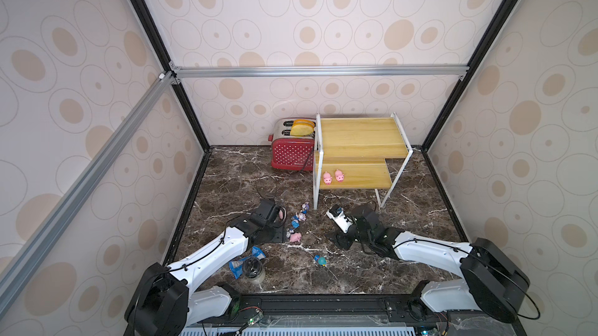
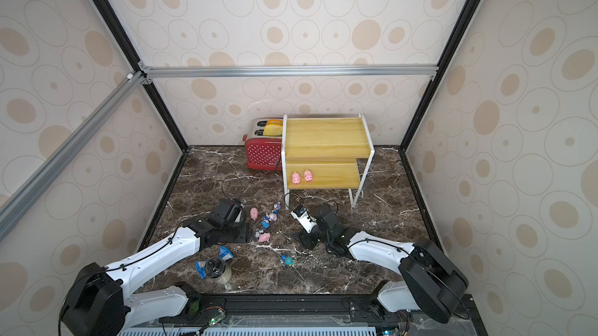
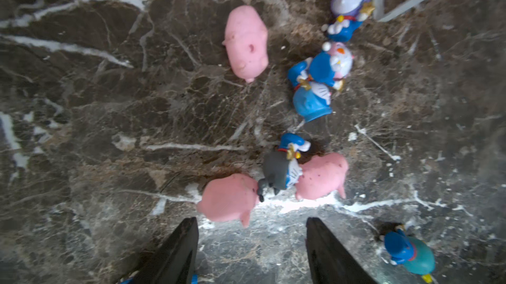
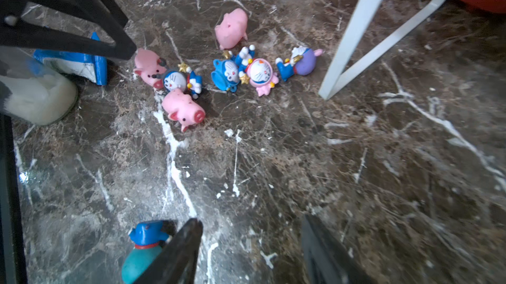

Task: Organize plastic toys on shelves
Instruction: Pick up the plastic toy at the center of the board.

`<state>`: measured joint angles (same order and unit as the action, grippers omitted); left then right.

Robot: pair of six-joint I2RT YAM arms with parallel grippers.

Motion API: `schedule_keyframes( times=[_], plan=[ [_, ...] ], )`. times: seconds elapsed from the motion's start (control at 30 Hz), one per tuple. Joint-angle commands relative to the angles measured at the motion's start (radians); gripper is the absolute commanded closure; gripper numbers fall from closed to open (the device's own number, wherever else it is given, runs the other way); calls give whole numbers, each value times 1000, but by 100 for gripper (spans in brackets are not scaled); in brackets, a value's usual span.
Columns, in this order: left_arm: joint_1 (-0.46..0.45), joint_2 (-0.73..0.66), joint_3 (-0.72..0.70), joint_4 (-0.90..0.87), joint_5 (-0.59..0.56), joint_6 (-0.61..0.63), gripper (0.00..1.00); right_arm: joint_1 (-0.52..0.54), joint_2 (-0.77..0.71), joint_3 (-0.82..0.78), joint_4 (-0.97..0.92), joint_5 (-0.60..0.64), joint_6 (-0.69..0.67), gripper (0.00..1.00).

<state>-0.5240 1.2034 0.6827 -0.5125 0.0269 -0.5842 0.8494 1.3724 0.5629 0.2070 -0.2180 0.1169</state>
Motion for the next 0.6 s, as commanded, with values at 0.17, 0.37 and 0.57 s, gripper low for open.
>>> schedule_keyframes(
  times=[0.17,0.37,0.57],
  plan=[
    [61,76,-12,53,5,-25,48,16,28,25,34,-30,15,37],
    [75,141,-16,57,12,-25,64,16,13,16,20,-7,5,37],
    [75,174,-33,84,92,-54,84,16,20,16,25,9,4,37]
  ],
)
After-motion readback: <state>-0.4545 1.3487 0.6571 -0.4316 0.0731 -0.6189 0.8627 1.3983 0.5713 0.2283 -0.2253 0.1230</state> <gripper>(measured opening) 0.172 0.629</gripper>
